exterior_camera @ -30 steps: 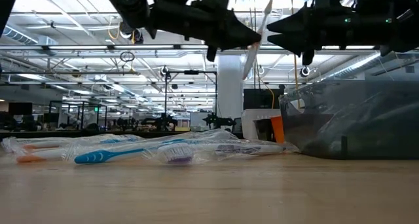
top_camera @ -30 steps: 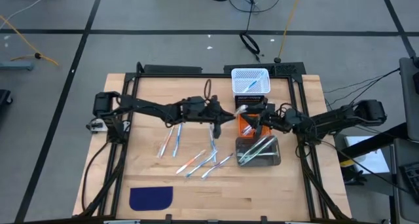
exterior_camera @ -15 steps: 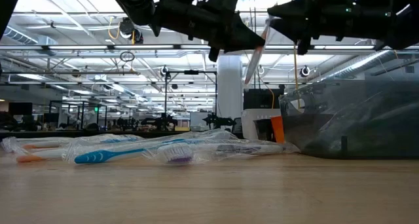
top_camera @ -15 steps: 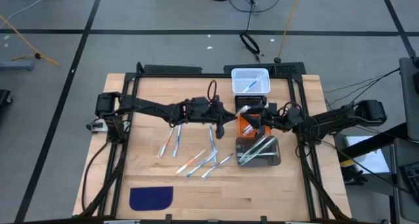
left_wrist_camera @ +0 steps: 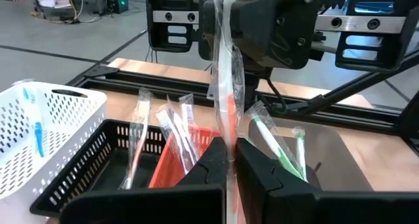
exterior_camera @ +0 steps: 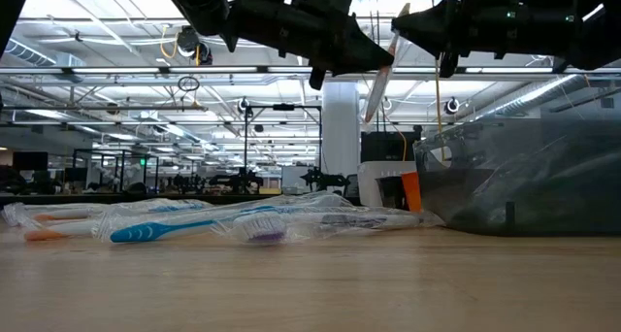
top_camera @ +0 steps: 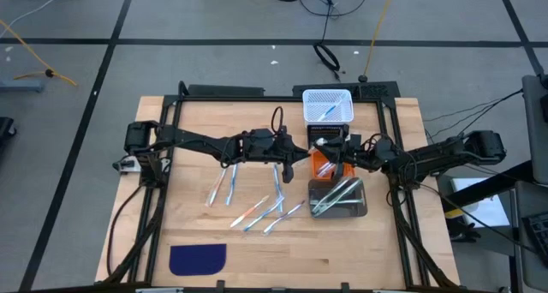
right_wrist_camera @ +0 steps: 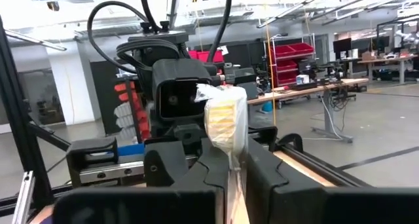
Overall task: Pick & Place Toothbrushes
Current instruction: Put the orange toothbrush into the black bin
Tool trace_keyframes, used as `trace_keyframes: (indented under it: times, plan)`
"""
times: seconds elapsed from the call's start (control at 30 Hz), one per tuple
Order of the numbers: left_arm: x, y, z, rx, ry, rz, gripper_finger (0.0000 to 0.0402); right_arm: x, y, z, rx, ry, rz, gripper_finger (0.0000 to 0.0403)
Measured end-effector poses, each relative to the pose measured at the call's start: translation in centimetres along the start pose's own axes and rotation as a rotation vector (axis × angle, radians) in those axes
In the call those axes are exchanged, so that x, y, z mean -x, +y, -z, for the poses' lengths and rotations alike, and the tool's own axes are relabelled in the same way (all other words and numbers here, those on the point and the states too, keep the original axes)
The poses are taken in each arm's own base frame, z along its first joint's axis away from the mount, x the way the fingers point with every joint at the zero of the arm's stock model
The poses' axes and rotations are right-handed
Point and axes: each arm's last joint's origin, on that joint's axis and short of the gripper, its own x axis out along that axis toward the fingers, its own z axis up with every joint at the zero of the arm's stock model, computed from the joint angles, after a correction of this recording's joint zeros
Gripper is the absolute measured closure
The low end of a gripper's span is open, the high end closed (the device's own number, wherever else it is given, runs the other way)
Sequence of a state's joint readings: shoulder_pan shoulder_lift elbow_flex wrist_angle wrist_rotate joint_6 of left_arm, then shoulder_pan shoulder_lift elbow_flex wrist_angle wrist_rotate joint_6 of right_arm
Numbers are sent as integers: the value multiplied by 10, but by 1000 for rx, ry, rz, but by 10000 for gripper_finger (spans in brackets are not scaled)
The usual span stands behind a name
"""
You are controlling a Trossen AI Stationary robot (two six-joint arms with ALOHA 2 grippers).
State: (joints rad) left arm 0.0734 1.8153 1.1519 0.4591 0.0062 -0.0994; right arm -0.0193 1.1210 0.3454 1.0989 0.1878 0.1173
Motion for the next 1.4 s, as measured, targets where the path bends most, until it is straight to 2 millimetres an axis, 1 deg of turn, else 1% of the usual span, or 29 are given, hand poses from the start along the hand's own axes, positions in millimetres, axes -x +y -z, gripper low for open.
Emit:
trace_keyframes:
  times: [0.1,0.27,0.4,0.53,0.67,0.83,0.93,1.0,1.1,1.3,1.4]
  plan:
    - [1,1,-1,-16,8,-9,380,0,0,0,8,0,-2,392]
    - [13,3,-11,-33,43,-32,354,4,-1,-5,44,-3,27,392]
    - [22,7,-16,-40,81,-85,342,7,-2,-11,71,-4,68,392]
    - [27,7,-18,-46,110,-123,340,12,-4,-15,111,6,132,392]
    - [28,8,-14,-47,154,-125,340,17,-7,-17,150,37,216,392]
    - [28,8,-10,-48,189,-127,339,21,-12,-15,205,93,349,392]
    - [28,7,-10,-44,193,-126,339,21,-13,-14,208,95,376,392]
    - [28,6,-10,-45,191,-123,339,23,-16,-11,208,97,386,392]
    - [28,5,-10,-47,191,-120,339,31,-24,-2,209,103,470,392]
    - [28,3,-10,-50,182,-112,339,52,-39,12,125,-7,535,392]
    - [28,3,-10,-49,182,-111,339,63,-45,19,53,-59,560,392]
